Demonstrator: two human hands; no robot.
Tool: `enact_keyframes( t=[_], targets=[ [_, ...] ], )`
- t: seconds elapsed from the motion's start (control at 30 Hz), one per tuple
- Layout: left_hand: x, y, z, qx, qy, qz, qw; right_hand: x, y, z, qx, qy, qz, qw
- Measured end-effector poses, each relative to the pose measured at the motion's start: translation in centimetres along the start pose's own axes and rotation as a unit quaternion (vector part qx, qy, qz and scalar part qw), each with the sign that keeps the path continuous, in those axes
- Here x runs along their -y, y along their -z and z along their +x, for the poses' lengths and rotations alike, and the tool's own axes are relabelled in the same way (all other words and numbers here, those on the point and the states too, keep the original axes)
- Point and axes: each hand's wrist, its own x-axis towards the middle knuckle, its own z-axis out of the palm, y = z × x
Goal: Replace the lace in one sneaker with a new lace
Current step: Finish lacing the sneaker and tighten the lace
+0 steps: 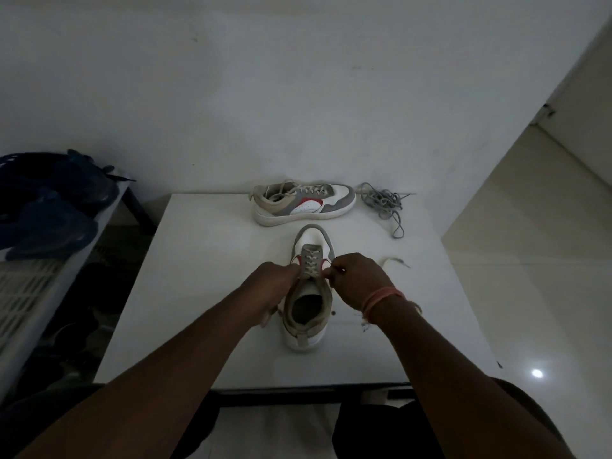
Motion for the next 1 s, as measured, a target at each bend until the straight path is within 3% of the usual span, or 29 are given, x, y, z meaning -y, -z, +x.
enact_keyframes(
  t=[0.3,0.43,0.53,0.63,0.67,0.73,0.8,0.9,0.97,1.0],
  targets=[
    [0.4,1.0,-1.6,0.031,0.058,-0.080,0.995,0.4,-0.9,-1.3,-0.071,-0.086,-0.017,0.994],
    [-0.1,1.1,-4.3,0.074,0.044,-0.124,0.989,0.8,0.3,-3.2,-0.055,-0.105,0.101,0.988],
    [-0.8,0.3,-7.0,0.103,-0.014,-0.151,0.983,2.7,0.4,-6.1,0.035,-0.174,0.342,0.923],
    [-0.3,-0.5,-8.5,0.087,-0.095,-0.038,0.991,4.3,-0.8,-7.9,0.106,-0.220,0.548,0.800],
    [0.0,-0.4,-9.1,0.073,-0.127,0.011,0.989,4.8,-0.8,-8.5,0.105,-0.223,0.569,0.784],
    [0.3,0.3,-10.1,0.085,-0.186,0.104,0.973,5.6,-0.2,-9.0,0.076,-0.214,0.573,0.788],
    [0.6,1.5,-10.7,0.126,-0.185,0.134,0.965,6.3,0.7,-8.9,0.063,-0.188,0.581,0.789],
    [1.1,3.5,-10.0,0.123,-0.076,0.043,0.989,7.8,2.6,-9.2,0.098,-0.136,0.595,0.786],
    [1.2,4.6,-9.3,0.114,-0.012,-0.074,0.991,8.8,3.4,-9.5,0.130,-0.102,0.557,0.814],
    [1.1,4.8,-9.2,0.151,0.013,-0.140,0.979,9.5,3.7,-9.9,0.147,-0.084,0.522,0.836]
  ],
)
